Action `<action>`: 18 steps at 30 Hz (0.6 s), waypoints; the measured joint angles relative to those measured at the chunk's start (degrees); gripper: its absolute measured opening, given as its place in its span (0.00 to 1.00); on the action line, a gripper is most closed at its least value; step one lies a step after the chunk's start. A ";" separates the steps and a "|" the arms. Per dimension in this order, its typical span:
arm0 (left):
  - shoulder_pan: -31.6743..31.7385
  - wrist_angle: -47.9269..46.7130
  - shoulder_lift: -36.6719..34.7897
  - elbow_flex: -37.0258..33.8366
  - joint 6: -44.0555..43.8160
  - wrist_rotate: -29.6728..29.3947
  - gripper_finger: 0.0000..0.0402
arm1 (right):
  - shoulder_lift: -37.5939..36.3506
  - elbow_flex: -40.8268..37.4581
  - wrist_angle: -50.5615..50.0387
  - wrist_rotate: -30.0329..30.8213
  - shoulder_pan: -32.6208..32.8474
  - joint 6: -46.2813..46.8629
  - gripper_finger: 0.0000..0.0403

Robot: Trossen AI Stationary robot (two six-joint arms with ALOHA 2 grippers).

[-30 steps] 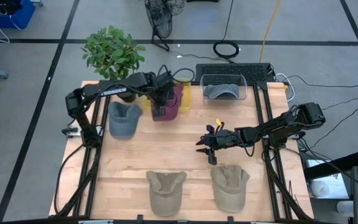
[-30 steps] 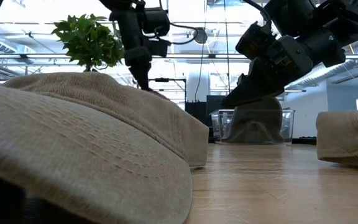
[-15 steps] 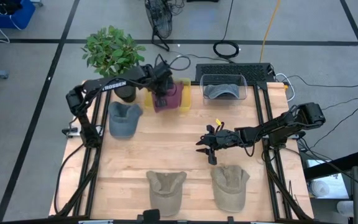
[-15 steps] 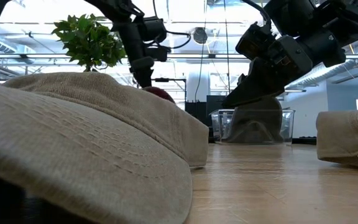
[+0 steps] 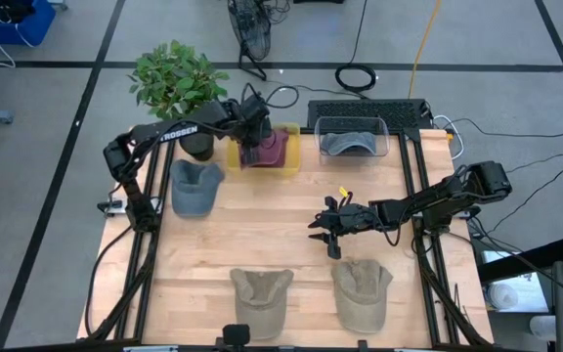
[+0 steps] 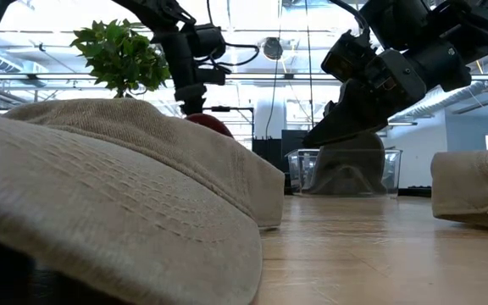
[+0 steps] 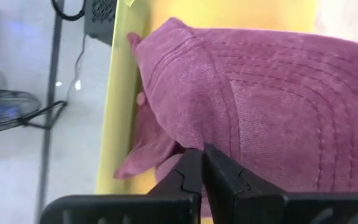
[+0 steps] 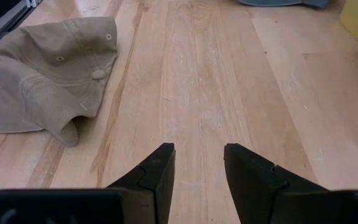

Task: Pick & Place hat
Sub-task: Put the red cap into the yellow bin

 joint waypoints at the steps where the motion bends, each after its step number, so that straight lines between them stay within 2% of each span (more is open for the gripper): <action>1: -0.30 -0.04 0.00 0.00 0.40 -1.01 0.02 | 0.00 -0.01 0.00 0.01 0.00 0.00 0.31; 7: -1.62 2.53 0.00 0.09 1.79 -4.20 0.03 | 0.00 0.01 0.00 0.02 0.00 0.00 0.31; 13: -2.13 1.91 0.00 3.14 2.21 -4.41 0.01 | 0.00 -0.01 -0.20 0.02 0.00 0.00 0.31; 18: -2.44 -0.16 -0.09 5.76 2.22 -4.40 0.03 | 0.00 0.00 -0.40 0.02 0.00 0.00 0.31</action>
